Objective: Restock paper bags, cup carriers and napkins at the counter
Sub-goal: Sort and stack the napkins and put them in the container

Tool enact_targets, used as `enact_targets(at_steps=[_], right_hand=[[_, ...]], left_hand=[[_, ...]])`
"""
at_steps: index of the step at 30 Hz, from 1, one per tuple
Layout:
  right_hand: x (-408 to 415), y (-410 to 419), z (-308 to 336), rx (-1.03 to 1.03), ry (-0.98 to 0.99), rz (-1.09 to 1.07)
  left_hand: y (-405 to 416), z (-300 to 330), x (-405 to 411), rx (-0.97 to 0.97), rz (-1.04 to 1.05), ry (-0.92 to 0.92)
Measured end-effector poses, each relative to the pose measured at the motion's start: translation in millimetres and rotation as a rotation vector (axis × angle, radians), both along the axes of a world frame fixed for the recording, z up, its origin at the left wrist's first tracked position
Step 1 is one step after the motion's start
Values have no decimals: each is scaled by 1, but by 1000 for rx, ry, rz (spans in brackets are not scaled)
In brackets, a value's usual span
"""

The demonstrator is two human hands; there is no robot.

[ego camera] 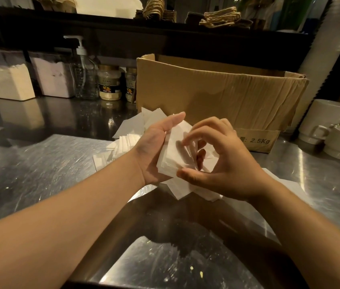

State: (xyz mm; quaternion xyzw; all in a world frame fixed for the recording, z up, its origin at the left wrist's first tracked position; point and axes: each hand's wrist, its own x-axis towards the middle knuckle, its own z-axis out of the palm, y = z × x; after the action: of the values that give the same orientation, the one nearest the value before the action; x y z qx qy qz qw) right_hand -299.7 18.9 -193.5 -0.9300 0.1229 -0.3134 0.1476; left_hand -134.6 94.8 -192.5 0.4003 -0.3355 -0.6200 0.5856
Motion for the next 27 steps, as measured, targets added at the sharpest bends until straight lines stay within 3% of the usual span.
enact_targets(at_steps=[8,15,19,22,27], right_hand=[[-1,4,1,126,45,55],[-2,6,0,156,57,29],[-2,8,5,295,-112,-6],[-1,6,8,283,-182,-108],[-2,-3,9,137,134,-179]], left_hand=[[3,2,-5,-53,-24,63],[3,4,-1,-27,9,-50],[5,7,4,-29,-2,120],[5,8,10,-55,32,188],[4,10,14,-98,50,336]])
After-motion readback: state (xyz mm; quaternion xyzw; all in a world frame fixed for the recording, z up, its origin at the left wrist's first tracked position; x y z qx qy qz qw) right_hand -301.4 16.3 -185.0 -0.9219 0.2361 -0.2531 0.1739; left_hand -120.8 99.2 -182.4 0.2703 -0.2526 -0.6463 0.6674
